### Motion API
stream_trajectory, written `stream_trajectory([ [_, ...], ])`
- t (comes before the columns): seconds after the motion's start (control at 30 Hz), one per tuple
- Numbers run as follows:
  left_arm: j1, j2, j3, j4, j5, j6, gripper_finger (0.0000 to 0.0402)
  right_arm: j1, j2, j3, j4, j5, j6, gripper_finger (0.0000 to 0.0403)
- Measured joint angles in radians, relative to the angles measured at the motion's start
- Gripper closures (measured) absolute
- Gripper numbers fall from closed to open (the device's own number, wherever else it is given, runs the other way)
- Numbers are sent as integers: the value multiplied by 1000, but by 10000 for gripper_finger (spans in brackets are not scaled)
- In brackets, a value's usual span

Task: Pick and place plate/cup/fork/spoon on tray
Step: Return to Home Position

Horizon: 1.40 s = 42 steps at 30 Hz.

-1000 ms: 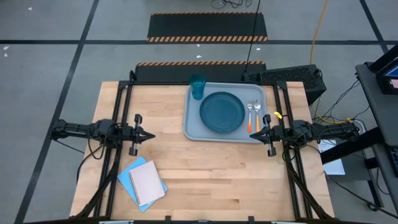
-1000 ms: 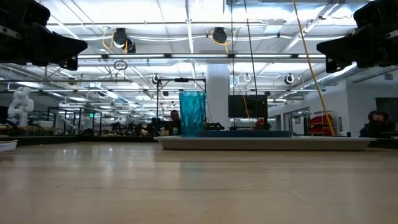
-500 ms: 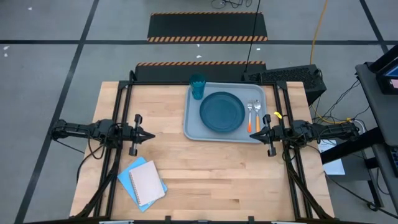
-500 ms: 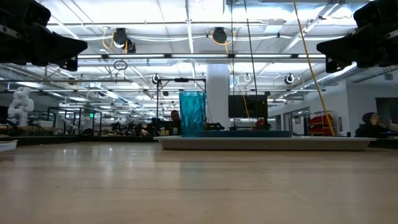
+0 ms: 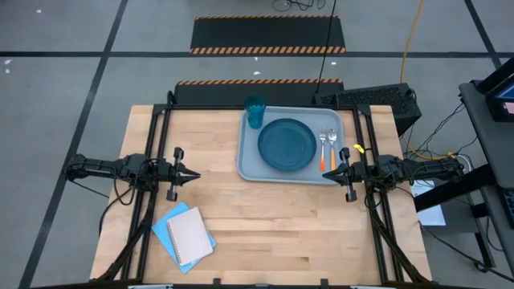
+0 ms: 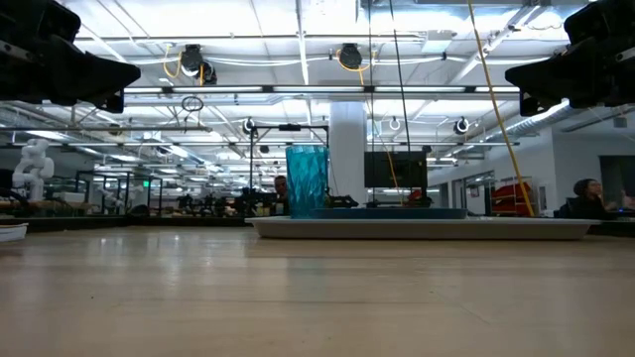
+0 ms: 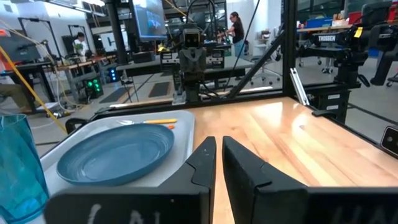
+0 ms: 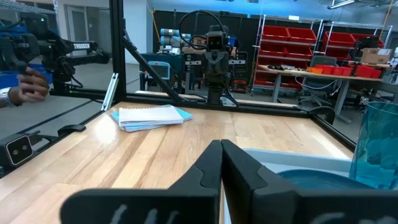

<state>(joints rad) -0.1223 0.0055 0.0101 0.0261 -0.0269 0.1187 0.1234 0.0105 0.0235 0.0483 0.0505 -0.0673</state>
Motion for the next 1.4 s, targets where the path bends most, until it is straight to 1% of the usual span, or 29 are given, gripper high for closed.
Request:
stream_trajectory([
  [1.4,0,0,0,0,-2,-19,369,0,0,0,0,0,0,403],
])
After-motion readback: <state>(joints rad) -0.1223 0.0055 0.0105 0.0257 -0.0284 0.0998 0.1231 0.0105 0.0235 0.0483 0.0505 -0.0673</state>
